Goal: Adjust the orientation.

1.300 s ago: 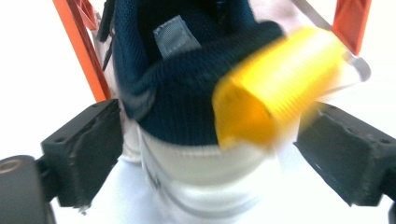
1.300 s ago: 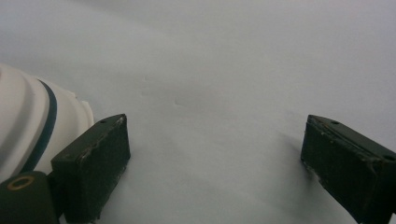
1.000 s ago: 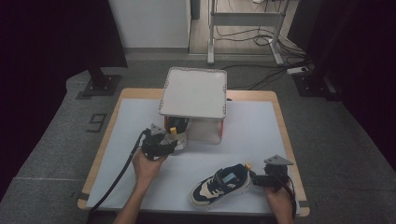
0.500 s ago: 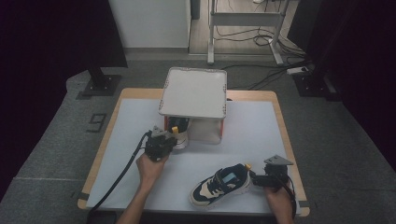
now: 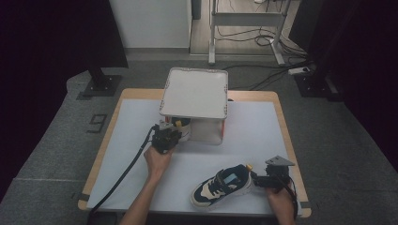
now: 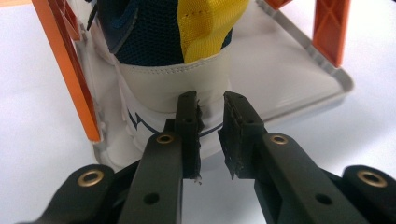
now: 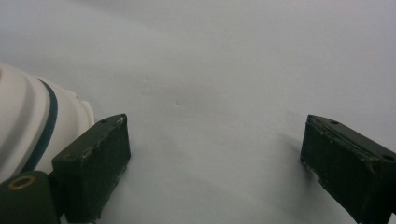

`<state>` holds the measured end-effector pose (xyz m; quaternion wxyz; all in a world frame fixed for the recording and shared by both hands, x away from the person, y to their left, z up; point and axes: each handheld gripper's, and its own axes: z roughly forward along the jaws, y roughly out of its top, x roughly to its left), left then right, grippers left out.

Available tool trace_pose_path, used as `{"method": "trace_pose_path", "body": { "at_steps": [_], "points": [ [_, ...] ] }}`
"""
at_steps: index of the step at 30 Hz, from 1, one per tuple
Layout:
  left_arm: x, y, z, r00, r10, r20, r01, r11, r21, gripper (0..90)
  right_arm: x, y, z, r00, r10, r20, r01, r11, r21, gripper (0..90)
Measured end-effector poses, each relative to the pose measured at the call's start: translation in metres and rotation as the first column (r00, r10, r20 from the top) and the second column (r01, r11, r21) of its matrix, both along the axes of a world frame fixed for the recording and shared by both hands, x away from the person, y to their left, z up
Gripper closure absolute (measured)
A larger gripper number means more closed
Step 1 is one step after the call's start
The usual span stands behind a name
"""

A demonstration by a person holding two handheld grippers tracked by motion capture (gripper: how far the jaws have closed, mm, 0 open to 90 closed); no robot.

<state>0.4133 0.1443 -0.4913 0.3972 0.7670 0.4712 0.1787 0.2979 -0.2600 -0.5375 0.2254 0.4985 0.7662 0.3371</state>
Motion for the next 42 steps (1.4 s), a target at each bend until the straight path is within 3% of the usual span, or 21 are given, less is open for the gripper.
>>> {"method": "trace_pose_path", "body": {
  "at_steps": [7, 11, 14, 19, 24, 27, 33, 36, 42],
  "points": [
    [0.006, -0.003, -0.002, 1.0000, 0.003, 0.001, -0.003, 0.9998, -0.020, 73.8, 0.000, 0.000, 0.000, 1.0000, 0.001, 0.001, -0.001, 1.000, 0.000, 7.7],
    [-0.002, -0.002, 0.002, 0.9999, -0.014, 0.006, 0.014, 0.9999, 0.001, 58.6, 0.000, 0.000, 0.000, 1.0000, 0.002, 0.002, -0.002, 1.000, 0.000, 7.9],
    [-0.012, -0.001, 0.007, 0.9989, -0.048, 0.000, 0.048, 0.9989, -0.002, 40.0, 0.000, 0.000, 0.000, 1.0000, 0.002, 0.002, -0.002, 1.000, 0.001, 8.0],
    [-0.030, 0.007, 0.012, 0.9951, -0.098, -0.015, 0.098, 0.9942, 0.044, 14.4, 0.000, 0.000, 0.000, 1.0000, 0.003, 0.002, -0.003, 1.000, 0.000, 8.1],
    [-0.046, 0.019, 0.015, 0.9915, -0.124, -0.038, 0.127, 0.9871, 0.097, 0.0, 0.000, 0.000, 0.000, 1.0000, 0.003, 0.003, -0.003, 1.000, -0.001, 8.1],
    [-0.057, 0.027, 0.016, 0.9918, -0.120, -0.042, 0.124, 0.9848, 0.121, 0.0, 0.000, 0.000, 0.000, 1.0000, 0.003, 0.003, -0.003, 1.000, -0.001, 8.1],
    [-0.077, 0.050, 0.009, 0.9931, -0.113, -0.032, 0.116, 0.9863, 0.117, 0.0, -0.001, 0.000, 0.000, 1.0000, 0.002, 0.004, -0.002, 1.000, -0.003, 8.1],
    [-0.086, 0.061, 0.001, 0.9936, -0.109, -0.029, 0.112, 0.9854, 0.129, 0.0, -0.001, 0.000, 0.000, 1.0000, 0.002, 0.005, -0.002, 1.000, -0.003, 8.1],
    [-0.098, 0.079, -0.023, 0.9920, -0.099, -0.078, 0.112, 0.9780, 0.176, 0.0, -0.001, 0.001, 0.000, 1.0000, 0.000, 0.009, 0.000, 1.000, -0.006, 7.9]
  ]
}}
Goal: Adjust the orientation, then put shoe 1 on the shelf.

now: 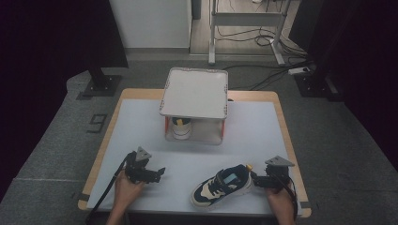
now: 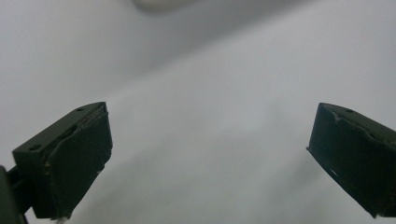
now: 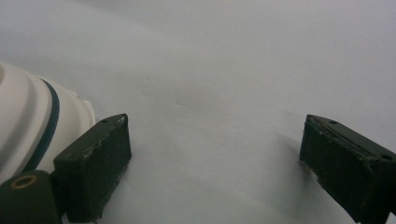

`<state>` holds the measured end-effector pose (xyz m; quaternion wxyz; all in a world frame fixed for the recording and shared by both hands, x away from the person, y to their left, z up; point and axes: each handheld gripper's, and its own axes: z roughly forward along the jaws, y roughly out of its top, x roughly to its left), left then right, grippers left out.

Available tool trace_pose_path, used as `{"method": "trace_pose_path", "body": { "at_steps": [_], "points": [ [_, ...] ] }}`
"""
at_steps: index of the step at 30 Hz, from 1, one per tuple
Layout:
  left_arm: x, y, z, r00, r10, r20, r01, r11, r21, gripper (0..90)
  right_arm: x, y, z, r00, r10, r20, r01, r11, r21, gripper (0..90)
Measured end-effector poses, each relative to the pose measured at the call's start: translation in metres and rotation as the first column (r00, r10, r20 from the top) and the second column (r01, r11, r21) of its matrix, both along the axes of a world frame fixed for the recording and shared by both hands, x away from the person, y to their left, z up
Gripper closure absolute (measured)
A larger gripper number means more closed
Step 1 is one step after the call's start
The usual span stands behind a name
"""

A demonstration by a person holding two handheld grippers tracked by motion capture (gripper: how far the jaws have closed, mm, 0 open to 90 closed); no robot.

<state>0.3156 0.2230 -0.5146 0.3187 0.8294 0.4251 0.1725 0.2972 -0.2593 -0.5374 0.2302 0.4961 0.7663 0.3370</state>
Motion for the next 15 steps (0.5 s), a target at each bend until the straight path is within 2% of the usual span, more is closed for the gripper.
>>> {"method": "trace_pose_path", "body": {
  "at_steps": [3, 4, 5, 15],
  "points": [
    [-0.001, 0.004, -0.013, 0.9997, -0.003, -0.022, 0.004, 0.9996, 0.030, 0.0, 0.000, 0.000, 0.000, 1.0000, 0.000, -0.001, 0.000, 1.000, 0.000, 7.8],
    [-0.001, 0.006, -0.015, 0.9996, -0.006, -0.026, 0.006, 1.0000, -0.003, 0.0, 0.000, 0.000, 0.000, 1.0000, -0.001, 0.000, 0.001, 1.000, -0.001, 7.7],
    [0.000, 0.008, -0.014, 0.9995, -0.006, -0.031, 0.005, 0.9999, -0.013, 0.0, 0.000, 0.000, 0.000, 1.0000, 0.000, -0.002, 0.000, 1.000, 0.000, 7.7],
    [-0.001, 0.007, -0.015, 0.9997, -0.004, -0.023, 0.004, 1.0000, -0.004, 0.0, 0.002, -0.001, 0.000, 0.9998, -0.003, -0.018, 0.004, 1.000, 0.016, 7.3]
  ]
}}
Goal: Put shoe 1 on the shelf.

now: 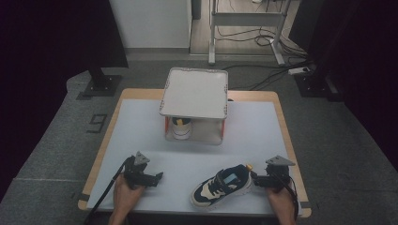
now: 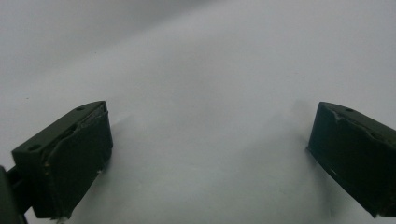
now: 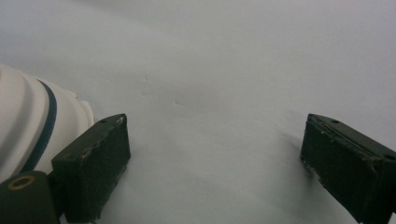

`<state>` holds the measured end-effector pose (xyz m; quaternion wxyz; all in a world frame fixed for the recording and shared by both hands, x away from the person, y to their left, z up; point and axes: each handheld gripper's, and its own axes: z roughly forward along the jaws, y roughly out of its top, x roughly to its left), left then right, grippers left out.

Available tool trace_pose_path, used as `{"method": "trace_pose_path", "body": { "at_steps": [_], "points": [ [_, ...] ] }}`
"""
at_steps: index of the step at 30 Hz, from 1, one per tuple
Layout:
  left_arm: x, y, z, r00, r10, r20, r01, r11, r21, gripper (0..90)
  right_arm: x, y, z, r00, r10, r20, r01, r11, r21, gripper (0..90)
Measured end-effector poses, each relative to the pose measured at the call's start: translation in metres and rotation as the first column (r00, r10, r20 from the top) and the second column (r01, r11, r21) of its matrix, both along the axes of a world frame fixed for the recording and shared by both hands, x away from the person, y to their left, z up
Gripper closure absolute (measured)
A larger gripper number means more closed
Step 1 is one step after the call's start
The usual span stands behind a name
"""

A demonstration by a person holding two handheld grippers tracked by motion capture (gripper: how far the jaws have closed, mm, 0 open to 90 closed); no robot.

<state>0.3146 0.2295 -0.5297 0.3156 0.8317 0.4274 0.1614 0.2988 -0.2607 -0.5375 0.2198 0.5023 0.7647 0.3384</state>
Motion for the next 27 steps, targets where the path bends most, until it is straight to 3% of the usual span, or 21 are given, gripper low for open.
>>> {"method": "trace_pose_path", "body": {
  "at_steps": [9, 12, 13, 17, 20, 24, 27],
  "points": [
    [0.000, 0.000, 0.000, 1.0000, 0.000, 0.001, 0.000, 1.0000, 0.001, 0.0, -0.010, -0.002, 0.010, 0.9984, 0.053, -0.017, -0.053, 0.999, 0.006, 10.3],
    [0.000, 0.000, 0.000, 1.0000, 0.000, 0.001, 0.000, 1.0000, 0.002, 0.0, -0.022, -0.003, 0.020, 0.9948, 0.101, -0.010, -0.101, 0.994, 0.031, 16.1],
    [0.000, 0.000, 0.000, 1.0000, 0.000, 0.001, 0.000, 1.0000, 0.002, 0.0, -0.028, -0.003, 0.023, 0.9928, 0.119, -0.010, -0.119, 0.992, 0.039, 22.7],
    [0.000, 0.000, 0.000, 1.0000, -0.001, 0.002, 0.001, 1.0000, 0.002, 0.0, -0.053, 0.002, 0.029, 0.9802, 0.198, -0.007, -0.196, 0.976, 0.090, 45.1],
    [0.000, 0.000, 0.000, 1.0000, -0.001, 0.002, 0.001, 1.0000, 0.003, 0.0, -0.071, 0.008, 0.032, 0.9742, 0.226, -0.006, -0.224, 0.970, 0.092, 54.6],
    [0.000, 0.000, 0.000, 1.0000, -0.002, 0.004, 0.002, 1.0000, 0.005, 0.0, -0.089, 0.018, 0.037, 0.9530, 0.303, -0.005, -0.299, 0.942, 0.150, 62.5],
    [0.000, 0.000, 0.000, 1.0000, -0.002, 0.004, 0.002, 1.0000, 0.005, 0.0, -0.099, 0.031, 0.041, 0.9317, 0.363, 0.001, -0.357, 0.916, 0.183, 67.8]
  ]
}}
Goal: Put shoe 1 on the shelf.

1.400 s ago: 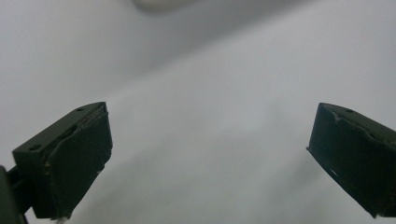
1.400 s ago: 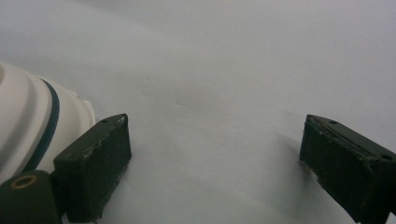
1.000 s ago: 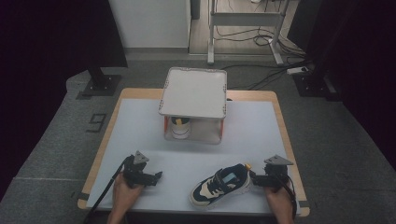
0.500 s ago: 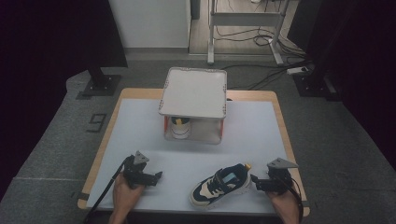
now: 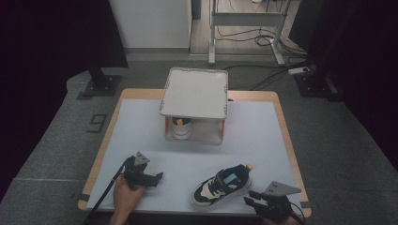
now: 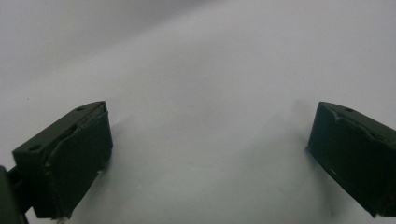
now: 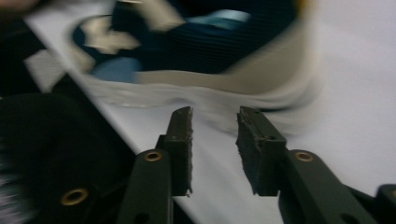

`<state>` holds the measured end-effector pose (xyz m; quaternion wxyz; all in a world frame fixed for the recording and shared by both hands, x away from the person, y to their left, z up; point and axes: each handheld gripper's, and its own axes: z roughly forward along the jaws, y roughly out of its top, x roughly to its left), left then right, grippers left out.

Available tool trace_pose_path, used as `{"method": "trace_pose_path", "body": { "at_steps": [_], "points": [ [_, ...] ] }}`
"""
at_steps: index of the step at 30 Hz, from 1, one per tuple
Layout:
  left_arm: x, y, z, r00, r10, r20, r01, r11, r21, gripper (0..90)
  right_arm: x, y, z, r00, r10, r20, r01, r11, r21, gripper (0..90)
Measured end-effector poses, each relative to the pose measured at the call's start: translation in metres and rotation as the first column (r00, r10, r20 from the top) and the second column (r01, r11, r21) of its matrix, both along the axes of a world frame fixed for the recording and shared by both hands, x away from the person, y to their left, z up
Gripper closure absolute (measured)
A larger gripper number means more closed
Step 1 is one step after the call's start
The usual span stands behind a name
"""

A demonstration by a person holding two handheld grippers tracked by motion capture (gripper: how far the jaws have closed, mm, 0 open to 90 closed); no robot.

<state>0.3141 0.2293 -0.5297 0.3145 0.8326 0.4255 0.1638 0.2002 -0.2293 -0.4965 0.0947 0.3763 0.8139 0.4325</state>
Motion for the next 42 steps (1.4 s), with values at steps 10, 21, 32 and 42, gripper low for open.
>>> {"method": "trace_pose_path", "body": {
  "at_steps": [10, 21, 32, 42],
  "points": [
    [0.000, 0.000, 0.000, 1.0000, -0.001, 0.000, 0.001, 1.0000, 0.001, 0.0, -0.006, 0.062, -0.007, 0.9835, 0.180, -0.012, -0.181, 0.983, -0.027, 75.3],
    [0.000, 0.000, 0.000, 1.0000, 0.000, 0.001, 0.000, 1.0000, -0.001, 0.0, 0.013, 0.098, -0.017, 0.9924, 0.111, 0.052, -0.111, 0.994, 0.000, 79.1],
    [0.000, 0.000, 0.000, 1.0000, -0.001, 0.000, 0.001, 1.0000, -0.001, 0.0, 0.024, 0.112, -0.014, 0.9931, 0.104, 0.054, -0.102, 0.994, -0.028, 57.6],
    [0.000, 0.000, 0.000, 1.0000, 0.001, -0.001, -0.001, 1.0000, -0.001, 0.0, -0.003, 0.049, -0.002, 0.9974, 0.066, -0.030, -0.068, 0.996, -0.056, 27.8]
  ]
}}
